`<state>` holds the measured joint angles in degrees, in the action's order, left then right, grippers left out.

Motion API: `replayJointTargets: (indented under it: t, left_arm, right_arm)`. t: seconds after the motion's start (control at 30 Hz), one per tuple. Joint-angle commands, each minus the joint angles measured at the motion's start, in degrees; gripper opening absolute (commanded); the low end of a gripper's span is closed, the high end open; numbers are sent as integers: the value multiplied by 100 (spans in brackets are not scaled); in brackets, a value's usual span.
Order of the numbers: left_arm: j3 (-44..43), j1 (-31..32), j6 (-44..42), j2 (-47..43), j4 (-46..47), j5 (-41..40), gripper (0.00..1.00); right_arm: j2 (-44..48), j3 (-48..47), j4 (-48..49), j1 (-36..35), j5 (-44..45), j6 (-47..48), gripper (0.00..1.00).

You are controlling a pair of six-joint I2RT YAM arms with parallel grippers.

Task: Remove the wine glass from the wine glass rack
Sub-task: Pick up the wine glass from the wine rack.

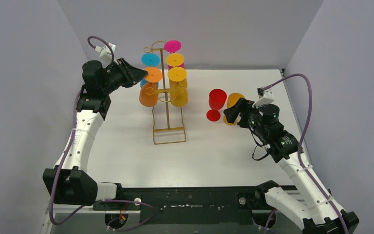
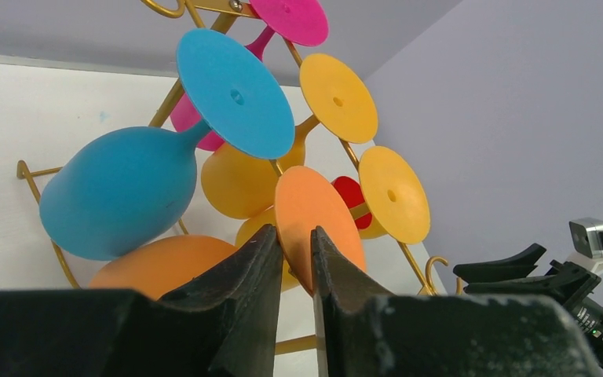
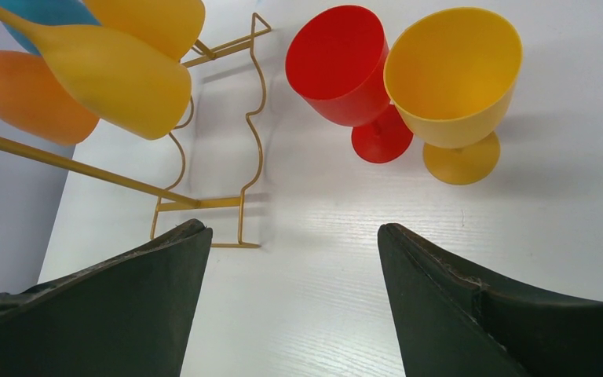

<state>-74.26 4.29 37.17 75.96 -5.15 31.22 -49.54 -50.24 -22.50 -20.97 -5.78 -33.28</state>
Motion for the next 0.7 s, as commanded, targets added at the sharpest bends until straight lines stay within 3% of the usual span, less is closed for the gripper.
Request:
replayJointTargets:
  t: [0.0, 0.1, 0.2, 0.33, 0.67]
  left_arm:
    - [-51, -12, 19, 3, 239, 160, 19]
    - [-70, -8, 23, 6, 202, 164, 17]
    - [-126, -9, -12, 15, 103, 165, 4]
    - [-158, -8, 21, 3, 80, 171, 0]
    - [-132, -98, 405, -86, 40, 143, 0]
  right_arm:
    - [-12, -83, 132, 32, 86, 62, 80]
    - [-21, -91, 132, 25, 89, 67, 80]
    - [-34, -108, 132, 31, 77, 53, 80]
    - [-36, -124, 132, 25, 69, 54, 80]
    - [-29, -120, 114, 28, 86, 49, 80]
